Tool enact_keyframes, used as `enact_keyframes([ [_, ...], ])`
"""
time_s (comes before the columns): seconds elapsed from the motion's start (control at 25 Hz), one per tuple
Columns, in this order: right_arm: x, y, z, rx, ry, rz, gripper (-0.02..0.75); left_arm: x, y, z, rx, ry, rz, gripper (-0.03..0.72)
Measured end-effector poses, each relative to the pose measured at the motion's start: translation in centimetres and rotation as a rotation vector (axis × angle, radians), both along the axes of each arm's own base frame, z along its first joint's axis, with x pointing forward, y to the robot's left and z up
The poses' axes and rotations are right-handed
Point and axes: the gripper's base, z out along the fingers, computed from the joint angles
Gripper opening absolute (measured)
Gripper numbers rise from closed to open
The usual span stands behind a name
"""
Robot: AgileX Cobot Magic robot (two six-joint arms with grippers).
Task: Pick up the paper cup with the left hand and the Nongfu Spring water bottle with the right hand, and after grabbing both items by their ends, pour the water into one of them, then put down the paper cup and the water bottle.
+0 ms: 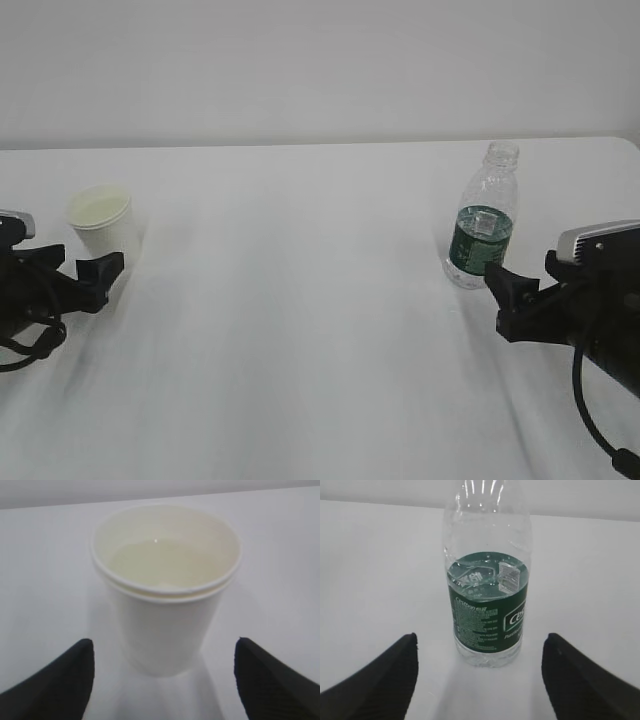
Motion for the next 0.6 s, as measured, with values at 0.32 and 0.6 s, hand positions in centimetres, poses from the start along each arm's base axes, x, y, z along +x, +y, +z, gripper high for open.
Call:
enact_keyframes([
  [0.32,-0.6,-0.2,1.1,0.01,-0.031,-0.007,0.576,-1.2,0.0,2.1,-0.001,-0.038,0.0,0.621],
  [0.6,-0.9,-0.4,2.8,0.032,-0.091,-0.023,0.576,-1.6,0.0,3.5,-0.001,-0.072,-0.01,0.61],
])
